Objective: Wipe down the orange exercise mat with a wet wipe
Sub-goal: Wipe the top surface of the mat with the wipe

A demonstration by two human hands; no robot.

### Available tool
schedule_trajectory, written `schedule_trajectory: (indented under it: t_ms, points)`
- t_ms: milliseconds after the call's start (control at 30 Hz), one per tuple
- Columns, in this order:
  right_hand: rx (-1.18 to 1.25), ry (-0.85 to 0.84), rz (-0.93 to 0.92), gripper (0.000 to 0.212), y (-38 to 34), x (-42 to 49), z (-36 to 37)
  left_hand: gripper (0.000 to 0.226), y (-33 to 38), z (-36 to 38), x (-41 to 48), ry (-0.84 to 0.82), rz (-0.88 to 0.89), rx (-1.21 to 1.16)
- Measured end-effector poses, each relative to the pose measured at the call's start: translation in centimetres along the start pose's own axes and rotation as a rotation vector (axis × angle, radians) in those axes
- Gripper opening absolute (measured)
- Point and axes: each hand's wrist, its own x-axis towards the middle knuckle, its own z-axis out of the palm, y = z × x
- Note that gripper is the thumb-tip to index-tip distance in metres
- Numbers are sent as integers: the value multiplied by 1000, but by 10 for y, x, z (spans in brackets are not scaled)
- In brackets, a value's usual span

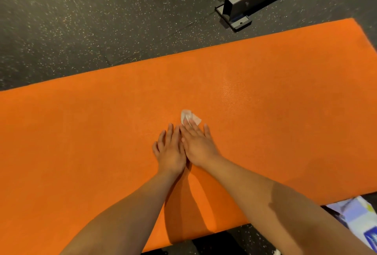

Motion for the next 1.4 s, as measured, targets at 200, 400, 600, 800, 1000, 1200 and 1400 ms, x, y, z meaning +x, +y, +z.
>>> schedule_trajectory:
  t_ms: [200,400,600,800,1000,1200,1400]
  points:
    - [40,161,355,56,53,6,-26,55,7,-8,0,-25,-26,63]
    - [67,111,179,58,15,26,-15,53,0,-18,21,-5,15,115]
    - [-63,105,109,56,45,30,-25,55,14,-13,42,-3,40,61]
    - [74,200,387,57,56,54,-41,52,10,-15,48,23,45,83]
    - [-72,50,2,55,30,67,-38,52,20,-13,70,22,74,42]
    - [23,251,448,56,89,67,-58,51,18,-17,75,40,80,55]
    - [-2,129,105,58,30,90,-45,52,32,-26,104,38,54,34]
